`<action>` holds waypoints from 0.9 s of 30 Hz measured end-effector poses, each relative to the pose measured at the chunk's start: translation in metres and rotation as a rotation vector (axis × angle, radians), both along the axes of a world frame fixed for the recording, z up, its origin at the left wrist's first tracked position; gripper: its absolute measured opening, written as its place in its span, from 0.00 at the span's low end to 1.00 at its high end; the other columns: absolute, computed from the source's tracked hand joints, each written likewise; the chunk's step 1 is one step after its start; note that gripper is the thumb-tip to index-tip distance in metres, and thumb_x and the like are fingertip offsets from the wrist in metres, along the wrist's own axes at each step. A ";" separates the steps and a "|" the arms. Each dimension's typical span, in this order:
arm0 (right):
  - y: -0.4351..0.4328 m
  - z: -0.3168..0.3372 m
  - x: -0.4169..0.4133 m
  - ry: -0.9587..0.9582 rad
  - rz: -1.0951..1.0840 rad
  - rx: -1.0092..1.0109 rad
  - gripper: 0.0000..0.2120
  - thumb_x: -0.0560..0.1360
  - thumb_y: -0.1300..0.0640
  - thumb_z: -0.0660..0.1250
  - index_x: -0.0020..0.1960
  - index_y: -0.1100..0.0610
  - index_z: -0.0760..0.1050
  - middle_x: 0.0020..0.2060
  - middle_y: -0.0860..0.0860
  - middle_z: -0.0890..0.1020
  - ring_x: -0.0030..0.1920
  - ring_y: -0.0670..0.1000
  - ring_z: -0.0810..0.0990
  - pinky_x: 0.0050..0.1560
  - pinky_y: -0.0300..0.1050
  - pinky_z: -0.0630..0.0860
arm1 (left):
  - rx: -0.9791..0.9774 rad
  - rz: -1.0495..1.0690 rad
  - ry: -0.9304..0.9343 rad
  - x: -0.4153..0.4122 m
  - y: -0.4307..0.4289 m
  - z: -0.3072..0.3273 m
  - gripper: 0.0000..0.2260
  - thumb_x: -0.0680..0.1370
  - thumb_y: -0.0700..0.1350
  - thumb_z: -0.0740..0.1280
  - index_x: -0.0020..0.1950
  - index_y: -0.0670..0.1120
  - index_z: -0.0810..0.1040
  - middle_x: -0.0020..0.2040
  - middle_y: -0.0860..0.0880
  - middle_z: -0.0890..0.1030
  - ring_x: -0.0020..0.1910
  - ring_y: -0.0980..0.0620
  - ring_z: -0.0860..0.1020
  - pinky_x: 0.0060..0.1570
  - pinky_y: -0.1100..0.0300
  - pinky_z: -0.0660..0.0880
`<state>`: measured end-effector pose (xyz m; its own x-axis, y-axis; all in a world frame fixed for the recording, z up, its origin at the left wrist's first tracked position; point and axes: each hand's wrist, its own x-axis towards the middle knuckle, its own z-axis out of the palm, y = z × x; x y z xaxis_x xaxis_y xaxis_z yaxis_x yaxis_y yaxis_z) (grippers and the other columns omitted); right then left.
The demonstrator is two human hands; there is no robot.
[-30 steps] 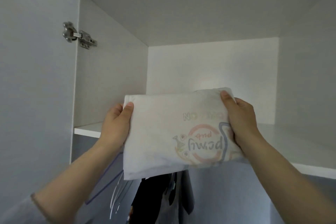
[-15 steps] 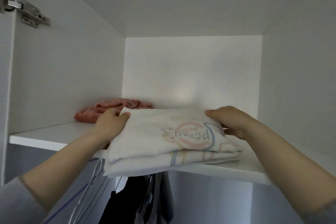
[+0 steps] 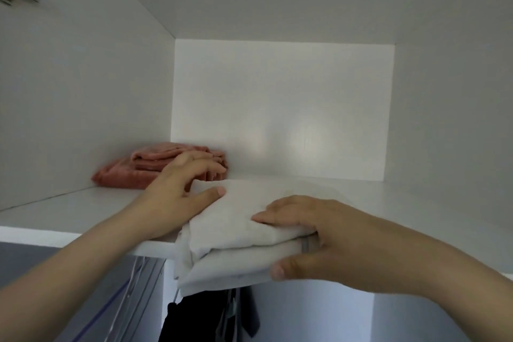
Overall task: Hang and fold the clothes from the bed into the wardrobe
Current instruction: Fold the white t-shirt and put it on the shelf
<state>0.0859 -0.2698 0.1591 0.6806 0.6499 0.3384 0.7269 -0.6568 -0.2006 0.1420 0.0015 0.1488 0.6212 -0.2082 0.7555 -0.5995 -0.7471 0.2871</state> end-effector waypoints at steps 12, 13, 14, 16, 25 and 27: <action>-0.042 -0.002 0.058 0.060 -0.067 0.226 0.15 0.76 0.60 0.68 0.57 0.43 0.81 0.58 0.34 0.80 0.65 0.36 0.73 0.63 0.26 0.64 | 0.212 -0.270 0.333 -0.001 0.008 -0.004 0.22 0.67 0.73 0.63 0.60 0.71 0.73 0.60 0.68 0.68 0.61 0.69 0.68 0.55 0.69 0.65; -0.047 0.002 0.061 0.025 -0.134 0.189 0.17 0.76 0.64 0.68 0.57 0.43 0.80 0.58 0.36 0.79 0.65 0.39 0.74 0.63 0.25 0.64 | 0.238 -0.281 0.326 -0.002 0.007 -0.004 0.23 0.67 0.74 0.63 0.60 0.71 0.73 0.59 0.66 0.67 0.60 0.68 0.69 0.55 0.69 0.65; -0.051 0.006 0.063 -0.010 -0.200 0.158 0.18 0.76 0.66 0.67 0.56 0.43 0.79 0.58 0.38 0.79 0.65 0.42 0.75 0.61 0.23 0.63 | 0.263 -0.286 0.314 -0.002 0.005 -0.004 0.24 0.66 0.74 0.64 0.61 0.71 0.72 0.58 0.65 0.66 0.60 0.67 0.68 0.55 0.69 0.65; -0.052 0.012 0.057 -0.041 -0.282 0.189 0.18 0.77 0.65 0.67 0.56 0.43 0.79 0.58 0.37 0.79 0.64 0.41 0.75 0.62 0.25 0.65 | 0.296 -0.286 0.279 -0.002 0.001 -0.004 0.24 0.66 0.74 0.63 0.60 0.72 0.72 0.57 0.65 0.65 0.60 0.67 0.68 0.57 0.70 0.65; -0.021 -0.009 0.018 0.135 -0.101 0.104 0.34 0.65 0.27 0.68 0.68 0.26 0.62 0.65 0.22 0.65 0.67 0.26 0.61 0.67 0.31 0.61 | 0.381 -0.229 0.253 -0.001 -0.010 0.002 0.24 0.64 0.75 0.62 0.59 0.73 0.71 0.54 0.67 0.63 0.57 0.69 0.66 0.55 0.69 0.67; -0.023 -0.009 0.022 0.147 -0.094 0.099 0.30 0.67 0.29 0.66 0.67 0.26 0.62 0.65 0.21 0.64 0.67 0.24 0.60 0.64 0.25 0.60 | 0.382 -0.221 0.243 -0.004 -0.011 0.001 0.25 0.64 0.76 0.62 0.60 0.72 0.70 0.55 0.66 0.63 0.57 0.69 0.67 0.56 0.68 0.68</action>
<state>0.1076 -0.2932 0.1505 0.7836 0.5494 0.2900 0.6213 -0.6924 -0.3668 0.1377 -0.0096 0.1495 0.6795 -0.5882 0.4386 -0.7051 -0.6888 0.1686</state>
